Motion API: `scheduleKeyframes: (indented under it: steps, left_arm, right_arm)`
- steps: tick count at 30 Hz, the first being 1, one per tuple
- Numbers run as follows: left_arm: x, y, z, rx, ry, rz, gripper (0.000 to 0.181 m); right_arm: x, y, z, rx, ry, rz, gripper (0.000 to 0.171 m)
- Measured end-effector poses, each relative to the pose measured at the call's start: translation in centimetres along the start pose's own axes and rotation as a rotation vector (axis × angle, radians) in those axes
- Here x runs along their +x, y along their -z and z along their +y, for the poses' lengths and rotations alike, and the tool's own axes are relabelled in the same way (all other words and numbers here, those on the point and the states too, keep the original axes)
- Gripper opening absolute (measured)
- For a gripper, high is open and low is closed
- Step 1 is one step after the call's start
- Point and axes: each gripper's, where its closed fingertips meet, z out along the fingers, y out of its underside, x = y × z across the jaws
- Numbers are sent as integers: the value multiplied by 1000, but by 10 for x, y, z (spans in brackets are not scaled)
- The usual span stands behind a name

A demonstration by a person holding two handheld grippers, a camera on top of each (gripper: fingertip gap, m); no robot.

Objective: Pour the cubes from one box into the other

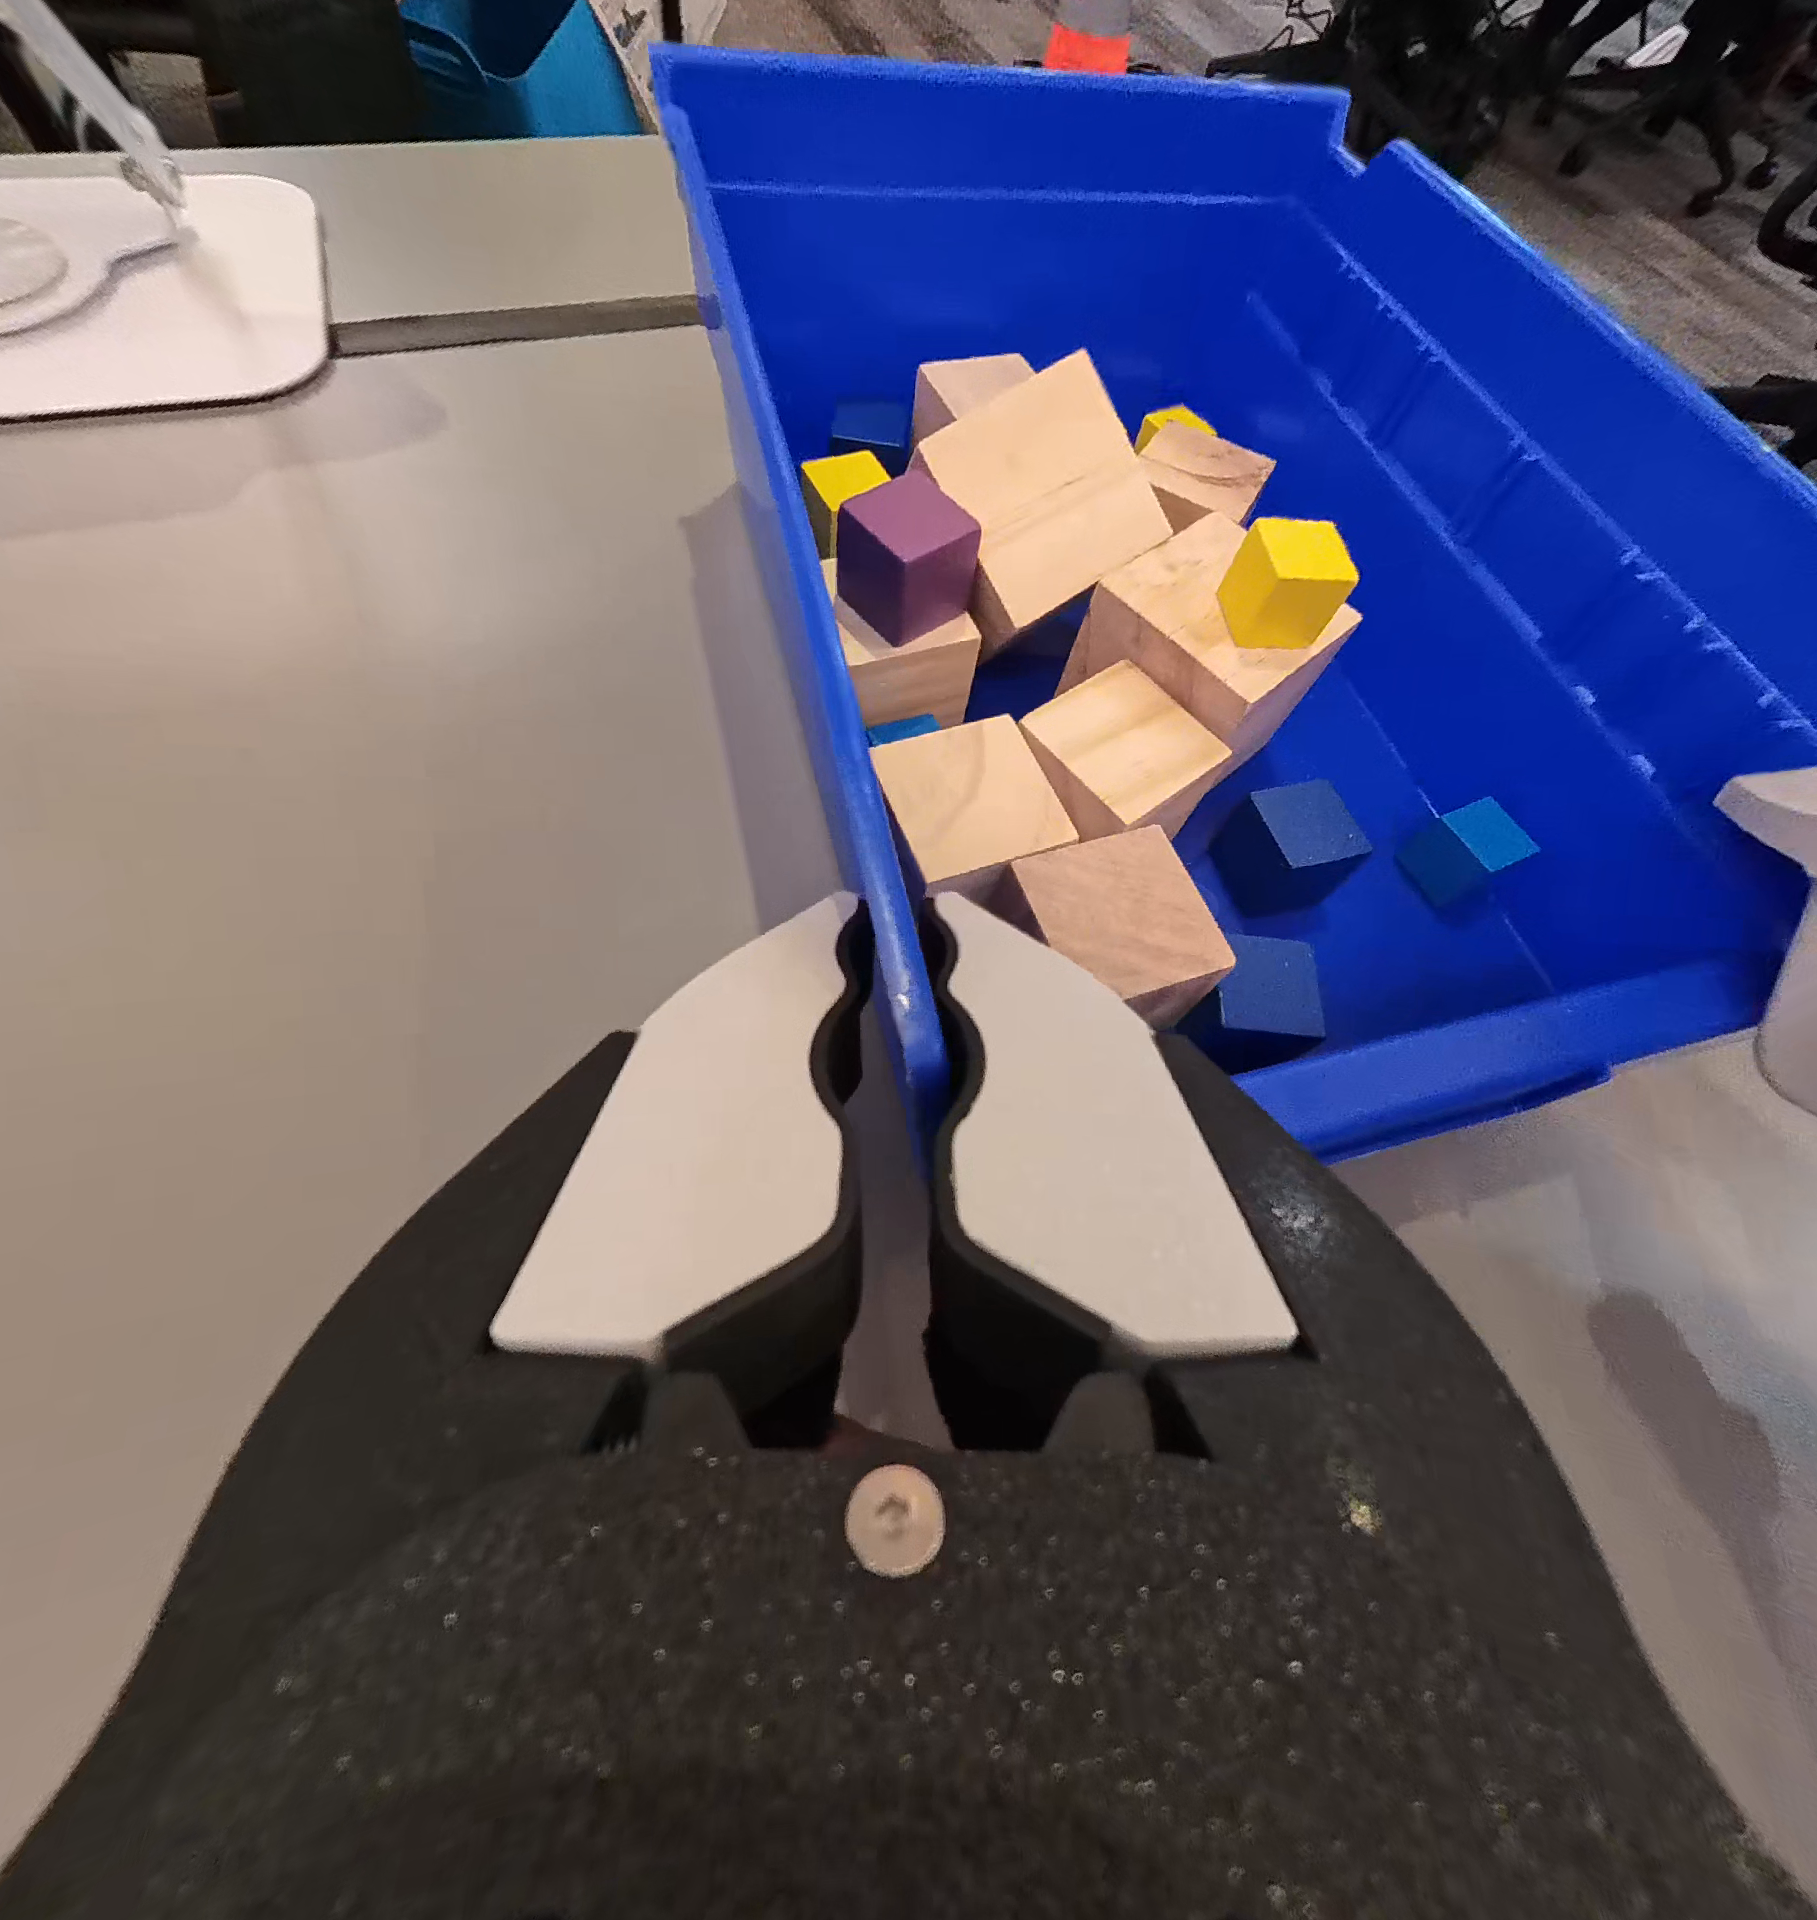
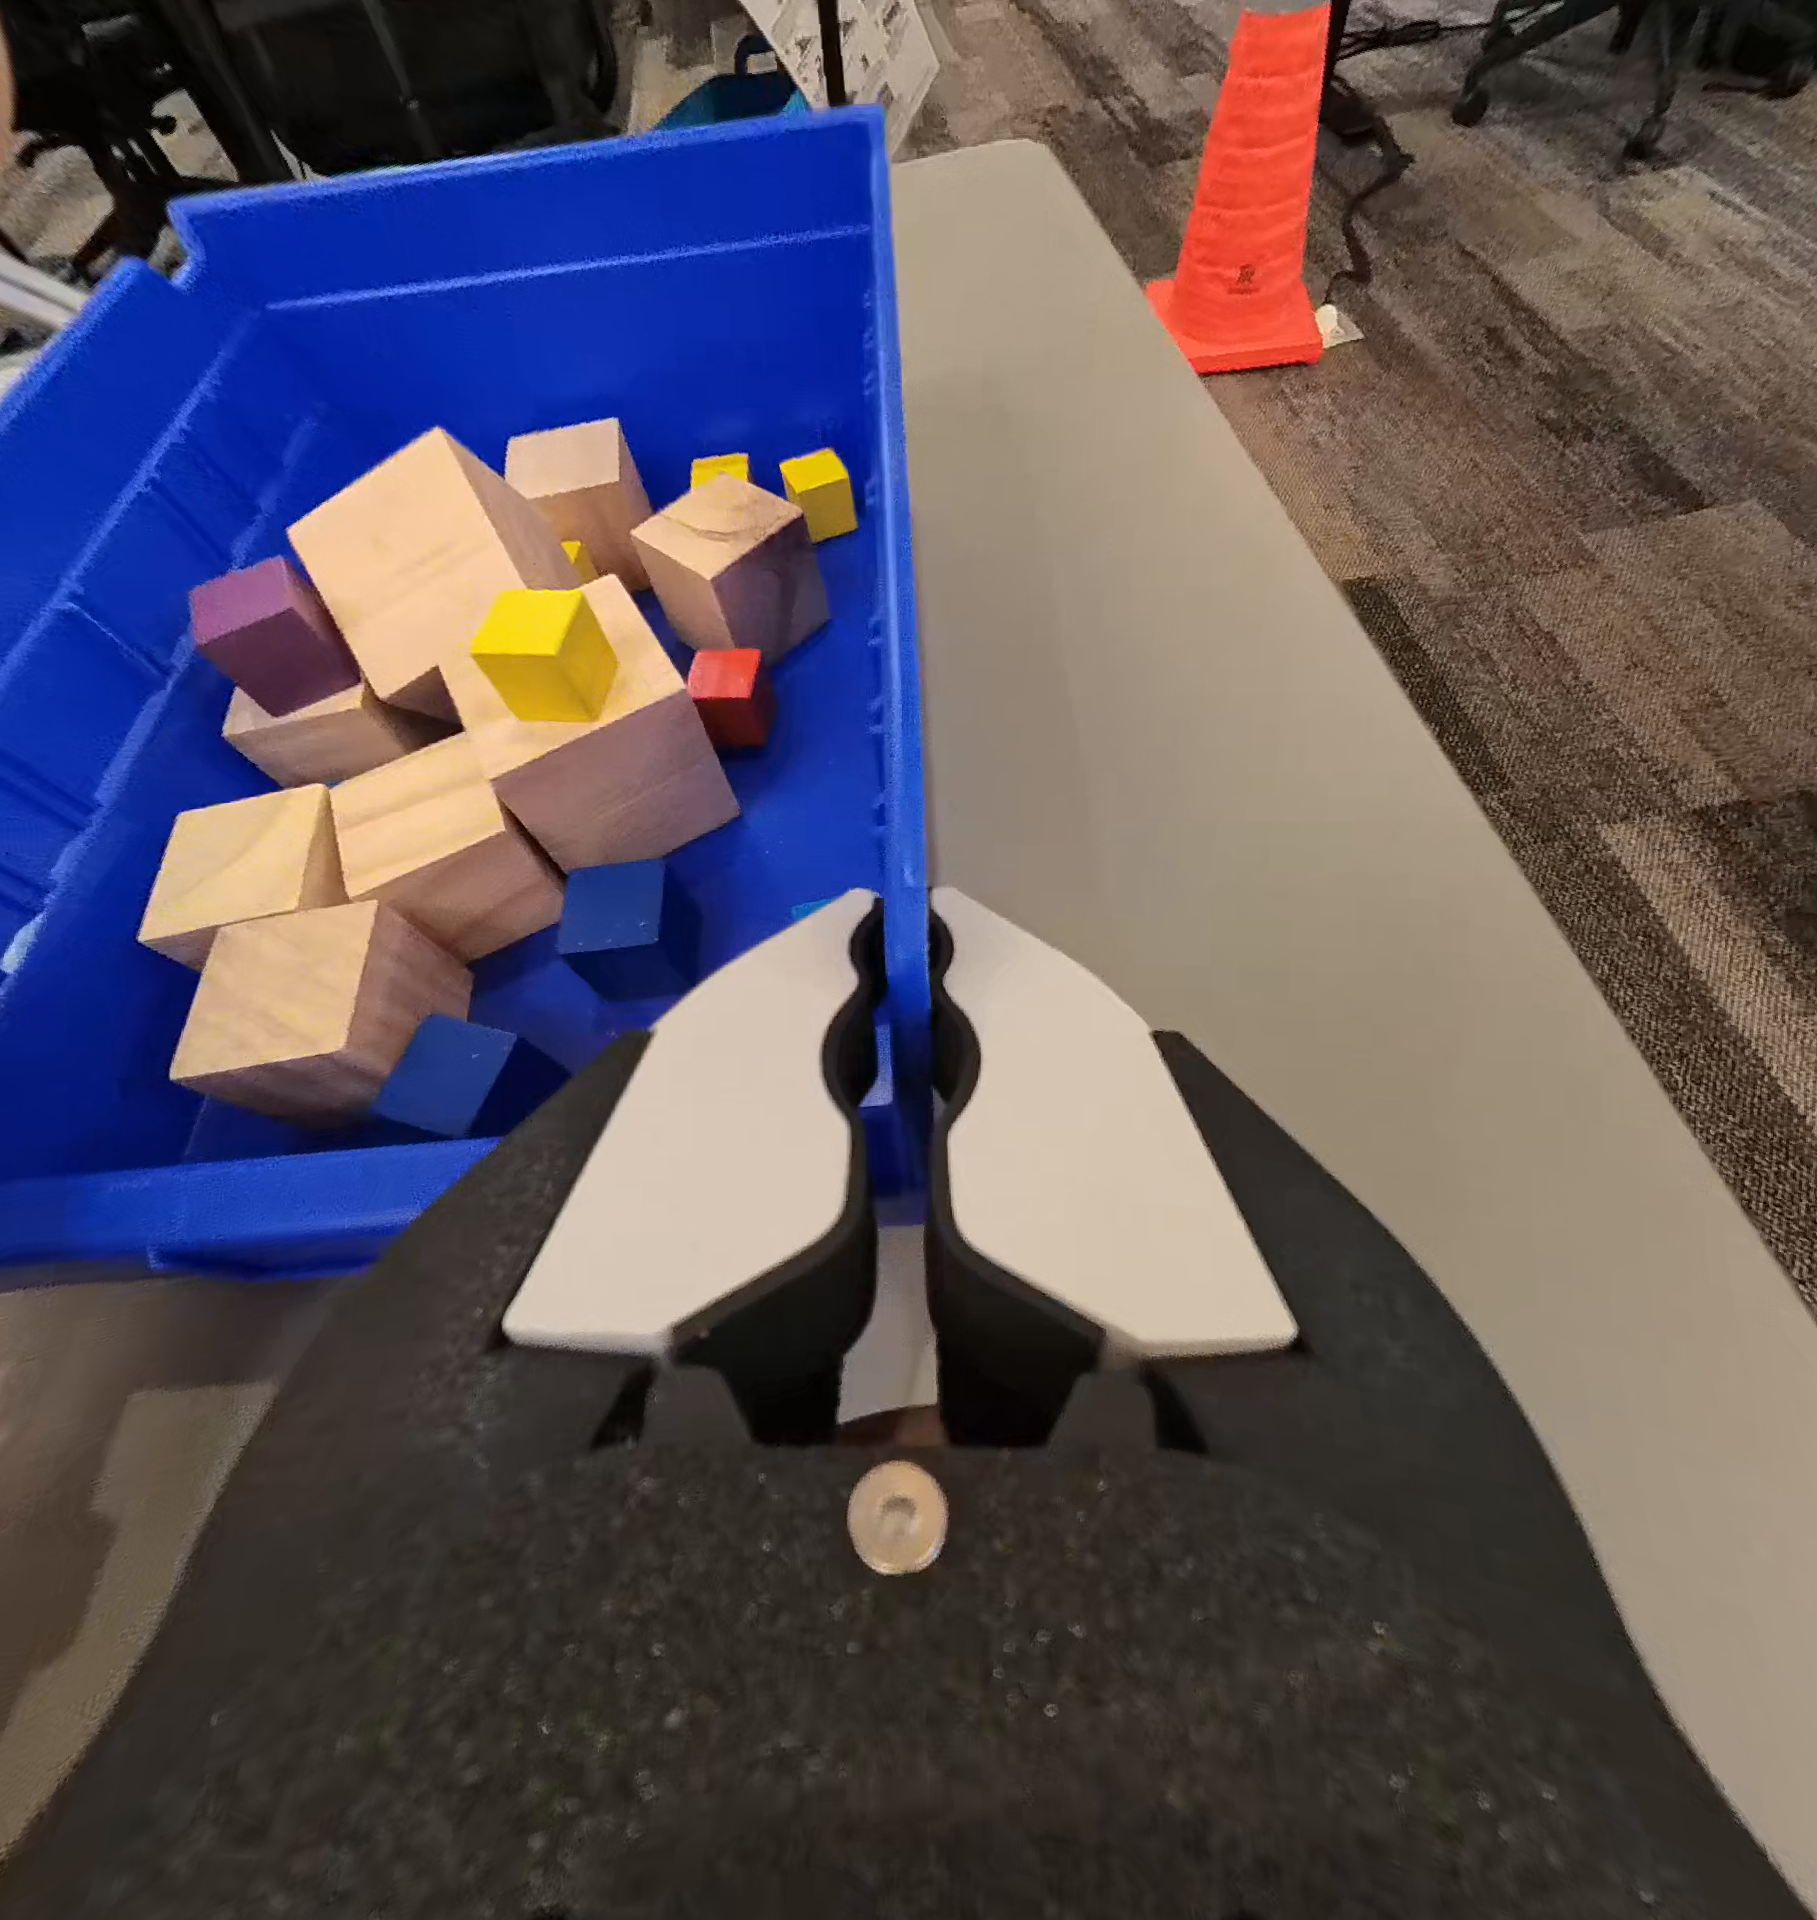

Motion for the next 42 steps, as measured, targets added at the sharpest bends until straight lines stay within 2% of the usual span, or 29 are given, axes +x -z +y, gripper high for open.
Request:
scheduleKeyframes:
  steps: [6, 13, 17, 22, 25, 30, 33, 36, 39, 42]
  left_arm:
    - [-46, 36, -10, 19, 3, 8, 6]
    - [-168, 102, -22, 87, -22, -122, 4]
    - [-246, 123, -6, 69, -12, -203, 3]
    - [-313, 123, 31, 2, 71, -232, 3]
    - [-331, 120, 33, 20, 90, -241, 4]
    - [-330, 119, 32, 31, 86, -199, 6]
    - [-322, 135, 21, 65, 97, -141, 29]
    - [-323, 176, -5, 208, 112, -107, 41]
    - [-367, 214, -9, 257, 206, -175, 42]
    - [-448, 244, -2, 278, 335, -285, 43]
  right_arm:
    - [-58, 29, -14, 92, 10, -35, 2]
    - [-193, 43, -19, 186, 38, -136, 2]
    - [-272, 28, 9, 148, 72, -188, 2]
    - [-335, 7, 40, 50, 119, -206, 2]
    - [-349, 1, 44, 69, 143, -187, 3]
    - [-349, 3, 44, 84, 115, -200, 3]
    - [-348, 20, 41, 97, 119, -237, 7]
    - [-352, 53, 33, 172, 182, -306, 26]
    - [-369, 85, 50, 168, 255, -413, 27]
    - [-391, 107, 66, 210, 303, -449, 25]
